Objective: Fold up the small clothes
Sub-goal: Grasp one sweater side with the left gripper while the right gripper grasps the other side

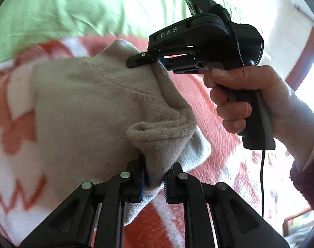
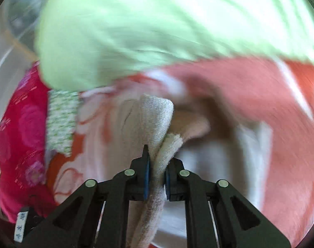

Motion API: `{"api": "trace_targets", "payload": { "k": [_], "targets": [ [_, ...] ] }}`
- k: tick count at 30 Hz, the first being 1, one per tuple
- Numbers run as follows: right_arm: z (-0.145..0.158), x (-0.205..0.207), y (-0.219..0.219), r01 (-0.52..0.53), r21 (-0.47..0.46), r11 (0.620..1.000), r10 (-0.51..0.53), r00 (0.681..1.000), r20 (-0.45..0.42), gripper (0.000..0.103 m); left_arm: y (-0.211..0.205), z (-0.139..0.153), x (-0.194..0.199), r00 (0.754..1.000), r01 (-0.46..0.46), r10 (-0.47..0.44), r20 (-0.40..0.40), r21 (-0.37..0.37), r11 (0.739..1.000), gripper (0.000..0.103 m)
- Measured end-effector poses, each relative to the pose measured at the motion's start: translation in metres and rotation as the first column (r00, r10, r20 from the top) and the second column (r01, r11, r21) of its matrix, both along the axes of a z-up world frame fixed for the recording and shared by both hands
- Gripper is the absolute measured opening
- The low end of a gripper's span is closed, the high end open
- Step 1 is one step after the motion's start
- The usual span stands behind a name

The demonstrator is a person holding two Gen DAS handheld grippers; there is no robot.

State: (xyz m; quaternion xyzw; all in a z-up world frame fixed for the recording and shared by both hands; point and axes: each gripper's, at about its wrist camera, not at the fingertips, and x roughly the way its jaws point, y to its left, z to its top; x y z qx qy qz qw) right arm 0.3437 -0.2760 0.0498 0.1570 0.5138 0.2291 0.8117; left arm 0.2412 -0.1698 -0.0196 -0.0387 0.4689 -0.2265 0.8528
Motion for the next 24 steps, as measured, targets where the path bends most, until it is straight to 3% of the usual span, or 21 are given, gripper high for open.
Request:
{"api": "trace_targets", "payload": {
  "k": [3,5,8,11,14,17,18,20,22,24],
  "targets": [
    [-0.023,-0.004,-0.024,0.057,-0.023,0.998,-0.058,0.998,-0.031,0.013,-0.017,-0.013,0.002,0.999,0.023,-0.023,-0.032,0.017,1.0,0.012],
    [-0.016,-0.007,-0.024,0.056,-0.001,0.998,-0.056,0.998,0.01,0.013,-0.021,-0.009,0.002,0.999,0.026,-0.026,-0.02,0.002,1.0,0.012],
    [0.016,-0.011,-0.017,0.008,0.039,0.999,-0.014,0.987,0.159,0.013,-0.023,0.008,0.005,0.999,0.03,-0.028,0.032,-0.041,0.999,0.012],
    [0.047,-0.019,-0.011,-0.05,0.074,0.996,0.025,0.952,0.304,0.013,-0.022,0.017,0.015,0.998,0.04,-0.037,0.049,-0.073,0.997,0.012],
    [0.028,-0.009,-0.023,0.01,0.038,0.999,-0.018,0.973,0.229,0.013,-0.03,-0.001,0.024,0.999,0.051,-0.051,0.001,-0.06,0.997,0.013],
    [-0.012,0.001,-0.036,0.062,0.016,0.998,-0.064,0.992,0.106,0.014,-0.037,-0.026,0.036,0.996,0.056,-0.059,-0.062,-0.038,0.998,0.015],
    [-0.022,0.003,-0.039,0.08,-0.007,0.997,-0.079,0.994,0.08,0.019,-0.038,-0.032,0.037,0.995,0.063,-0.066,-0.077,-0.036,0.997,0.018],
    [-0.029,0.001,-0.052,0.116,-0.027,0.993,-0.114,0.992,0.05,0.026,-0.039,-0.034,0.041,0.991,0.074,-0.079,-0.105,-0.045,0.996,0.025],
    [-0.021,-0.009,-0.06,0.167,-0.029,0.986,-0.164,0.983,0.078,0.038,-0.035,-0.029,0.044,0.987,0.086,-0.096,-0.129,-0.083,0.993,0.049],
    [-0.011,-0.018,-0.064,0.209,-0.057,0.976,-0.202,0.972,0.12,0.051,-0.028,-0.023,0.037,0.984,0.096,-0.11,-0.137,-0.105,0.99,0.055]
  ]
}}
